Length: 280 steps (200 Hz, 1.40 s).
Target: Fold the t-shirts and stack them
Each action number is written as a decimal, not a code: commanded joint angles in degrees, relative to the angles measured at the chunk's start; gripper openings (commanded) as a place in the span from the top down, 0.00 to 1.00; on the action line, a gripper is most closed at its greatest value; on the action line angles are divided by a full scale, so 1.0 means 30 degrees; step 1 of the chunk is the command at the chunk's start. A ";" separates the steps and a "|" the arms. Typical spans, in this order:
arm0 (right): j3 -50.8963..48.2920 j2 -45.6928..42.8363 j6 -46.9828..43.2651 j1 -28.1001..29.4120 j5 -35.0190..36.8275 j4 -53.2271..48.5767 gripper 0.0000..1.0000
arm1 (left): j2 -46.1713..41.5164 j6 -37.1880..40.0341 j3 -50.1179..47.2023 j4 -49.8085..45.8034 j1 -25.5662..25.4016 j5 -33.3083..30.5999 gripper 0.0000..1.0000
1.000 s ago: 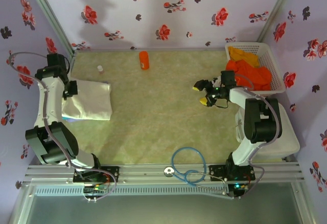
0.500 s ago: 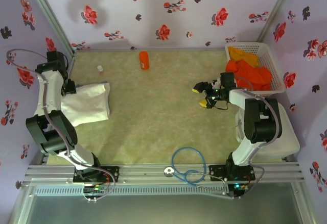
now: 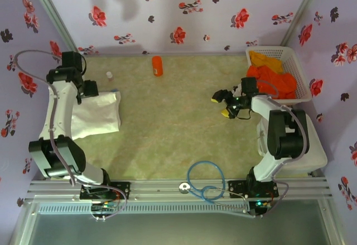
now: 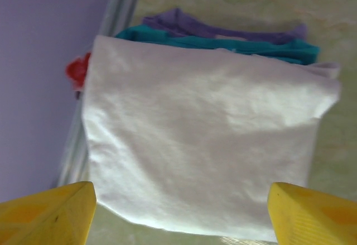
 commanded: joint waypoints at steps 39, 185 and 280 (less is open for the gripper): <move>0.0607 -0.4434 -0.3608 0.0237 0.9150 -0.2419 0.00 | -0.3699 -0.1107 -0.7076 0.9530 -0.0526 0.2552 0.00; -1.0269 -0.5703 -1.2031 0.0623 1.9357 1.7229 0.01 | 0.1187 0.1828 -2.2863 4.0016 -0.1878 0.2095 0.00; -1.1246 -0.1982 -1.1521 -0.0670 1.7807 2.2400 0.01 | 0.1353 0.2180 -2.0603 3.6165 -0.1789 0.2318 0.00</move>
